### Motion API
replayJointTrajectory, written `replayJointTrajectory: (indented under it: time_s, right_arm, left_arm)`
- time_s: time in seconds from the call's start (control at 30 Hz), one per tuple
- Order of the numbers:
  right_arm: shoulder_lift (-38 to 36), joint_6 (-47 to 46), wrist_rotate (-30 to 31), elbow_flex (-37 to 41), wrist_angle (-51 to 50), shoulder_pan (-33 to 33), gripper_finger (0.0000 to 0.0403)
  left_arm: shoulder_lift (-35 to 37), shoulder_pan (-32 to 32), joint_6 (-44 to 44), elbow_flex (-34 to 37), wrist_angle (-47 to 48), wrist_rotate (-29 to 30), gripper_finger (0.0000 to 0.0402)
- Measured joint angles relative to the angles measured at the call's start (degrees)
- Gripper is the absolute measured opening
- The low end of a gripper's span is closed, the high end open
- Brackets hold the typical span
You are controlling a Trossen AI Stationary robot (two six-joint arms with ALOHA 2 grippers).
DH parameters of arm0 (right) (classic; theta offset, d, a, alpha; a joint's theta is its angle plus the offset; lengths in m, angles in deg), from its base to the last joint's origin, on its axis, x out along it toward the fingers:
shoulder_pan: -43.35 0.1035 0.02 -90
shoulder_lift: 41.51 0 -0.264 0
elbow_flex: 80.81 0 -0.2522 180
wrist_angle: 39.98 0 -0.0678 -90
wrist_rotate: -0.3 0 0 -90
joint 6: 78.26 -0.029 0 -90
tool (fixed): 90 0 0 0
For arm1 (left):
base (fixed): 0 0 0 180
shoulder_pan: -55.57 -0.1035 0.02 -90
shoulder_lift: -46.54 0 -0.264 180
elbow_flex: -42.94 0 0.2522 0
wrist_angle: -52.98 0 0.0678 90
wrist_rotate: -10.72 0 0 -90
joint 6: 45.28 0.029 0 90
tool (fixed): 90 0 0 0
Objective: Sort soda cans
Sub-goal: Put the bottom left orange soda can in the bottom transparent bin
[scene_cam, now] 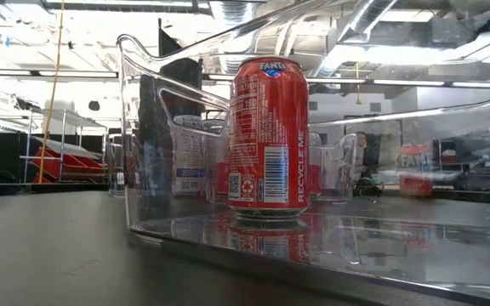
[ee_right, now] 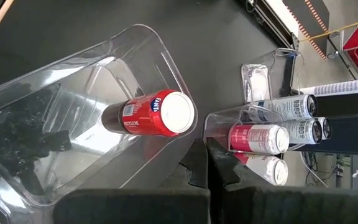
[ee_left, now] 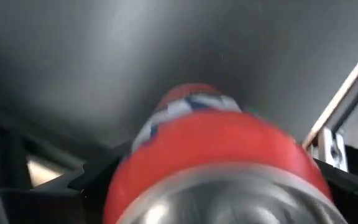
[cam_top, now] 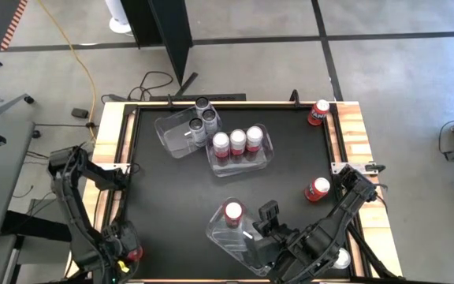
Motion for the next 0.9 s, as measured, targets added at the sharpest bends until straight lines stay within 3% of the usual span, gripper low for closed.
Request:
replayJointTrajectory:
  time_s: [0.17, 0.37, 0.9]
  right_arm:
    - [0.0, 0.0, 0.0, 0.0, 0.0, 0.0, 0.0004]
    - [0.0, 0.0, 0.0, 0.0, 0.0, 0.0, 0.0004]
    - [0.0, 0.1, 0.0, 0.0, 0.0, 0.0, 0.0004]
  left_arm:
    - [0.3, -0.1, -0.8, 3.1, -3.6, 0.5, 0.0336]
    - [0.3, -0.2, -0.3, 4.0, -4.3, 1.9, 0.0295]
    - [-0.1, -0.3, 1.2, 1.5, -2.0, 5.1, 0.0295]
